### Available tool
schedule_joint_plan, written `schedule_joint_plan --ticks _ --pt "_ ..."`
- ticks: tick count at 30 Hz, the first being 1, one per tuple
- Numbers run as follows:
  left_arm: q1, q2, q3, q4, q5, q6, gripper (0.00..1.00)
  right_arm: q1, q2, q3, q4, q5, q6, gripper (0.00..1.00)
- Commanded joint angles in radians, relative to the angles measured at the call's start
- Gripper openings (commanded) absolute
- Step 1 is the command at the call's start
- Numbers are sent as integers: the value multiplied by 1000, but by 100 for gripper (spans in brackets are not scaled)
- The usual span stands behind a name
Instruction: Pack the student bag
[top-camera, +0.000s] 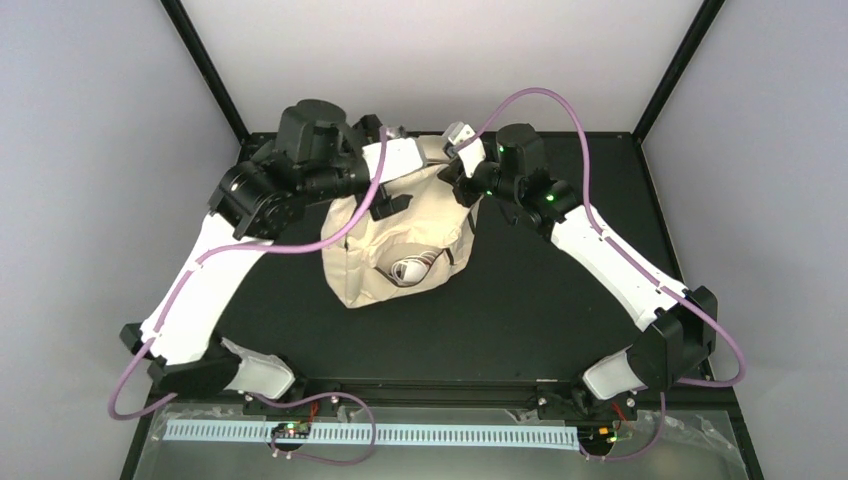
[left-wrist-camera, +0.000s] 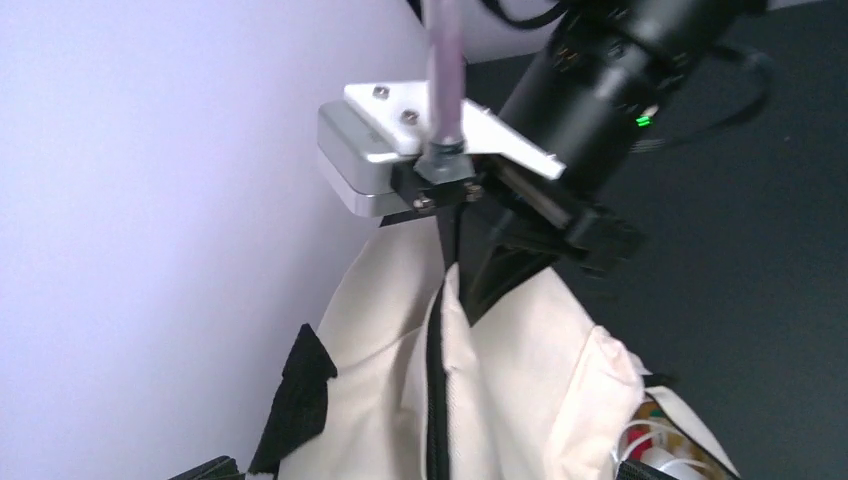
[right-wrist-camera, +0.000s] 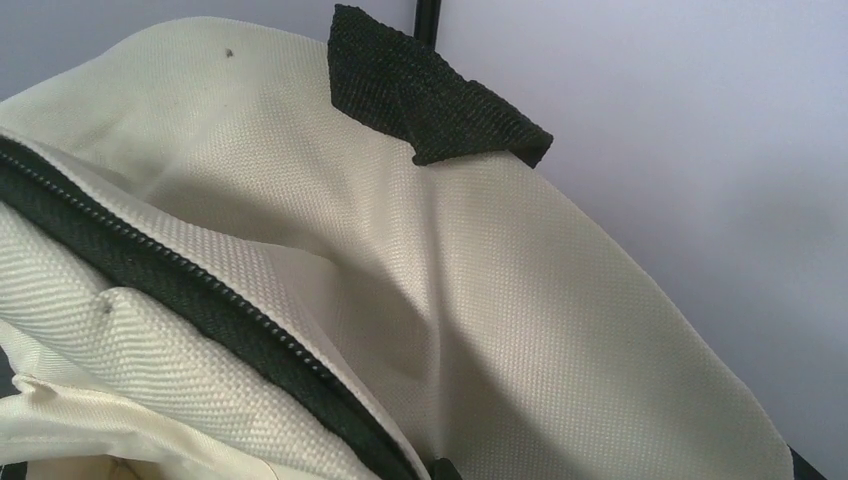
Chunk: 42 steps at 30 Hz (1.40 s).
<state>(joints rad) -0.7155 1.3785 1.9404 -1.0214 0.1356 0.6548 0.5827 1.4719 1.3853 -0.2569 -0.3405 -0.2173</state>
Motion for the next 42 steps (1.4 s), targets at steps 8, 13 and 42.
schedule_joint_plan --ticks 8,13,42 --pt "24 300 147 1 -54 31 90 -11 -16 54 -22 -16 -25 4" --pt "31 320 145 17 -33 21 29 -10 -81 23 -15 19 -22 15" --pt "190 173 14 20 -85 -169 2 158 -197 -612 427 27 393 37"
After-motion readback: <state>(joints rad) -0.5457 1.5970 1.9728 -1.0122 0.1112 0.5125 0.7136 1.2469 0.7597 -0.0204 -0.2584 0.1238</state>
